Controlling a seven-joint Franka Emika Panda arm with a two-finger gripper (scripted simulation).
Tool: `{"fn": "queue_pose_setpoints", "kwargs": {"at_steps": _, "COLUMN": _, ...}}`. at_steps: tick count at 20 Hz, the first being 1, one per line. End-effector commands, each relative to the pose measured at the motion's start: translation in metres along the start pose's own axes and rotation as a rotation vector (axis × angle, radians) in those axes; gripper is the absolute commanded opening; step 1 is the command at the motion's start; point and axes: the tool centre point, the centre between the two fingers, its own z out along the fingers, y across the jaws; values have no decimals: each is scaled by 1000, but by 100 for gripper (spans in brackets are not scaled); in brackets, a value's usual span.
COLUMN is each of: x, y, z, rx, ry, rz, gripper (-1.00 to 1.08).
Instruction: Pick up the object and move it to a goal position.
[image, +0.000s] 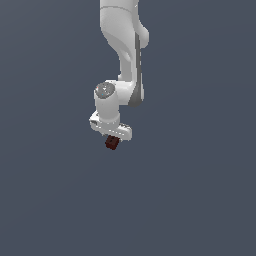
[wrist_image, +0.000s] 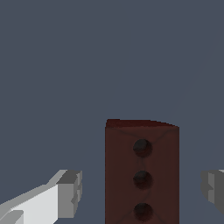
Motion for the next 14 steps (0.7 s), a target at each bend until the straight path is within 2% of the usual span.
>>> {"fn": "queue_pose_setpoints", "kwargs": {"at_steps": 1, "x": -1, "y": 1, "z": 13, "rx": 0, "ry": -1, "rz": 2, "gripper": 100}}
{"fn": "queue_pose_setpoints", "kwargs": {"at_steps": 9, "x": -1, "y": 1, "z": 32, "rx": 0, "ry": -1, "rz": 4, "gripper": 100}}
{"fn": "queue_pose_setpoints", "kwargs": {"at_steps": 10, "x": -1, "y": 1, "z": 32, "rx": 0, "ry": -1, "rz": 4, "gripper": -100}}
{"fn": "queue_pose_setpoints", "kwargs": {"at_steps": 14, "x": -1, "y": 1, "z": 32, "rx": 0, "ry": -1, "rz": 4, "gripper": -100}}
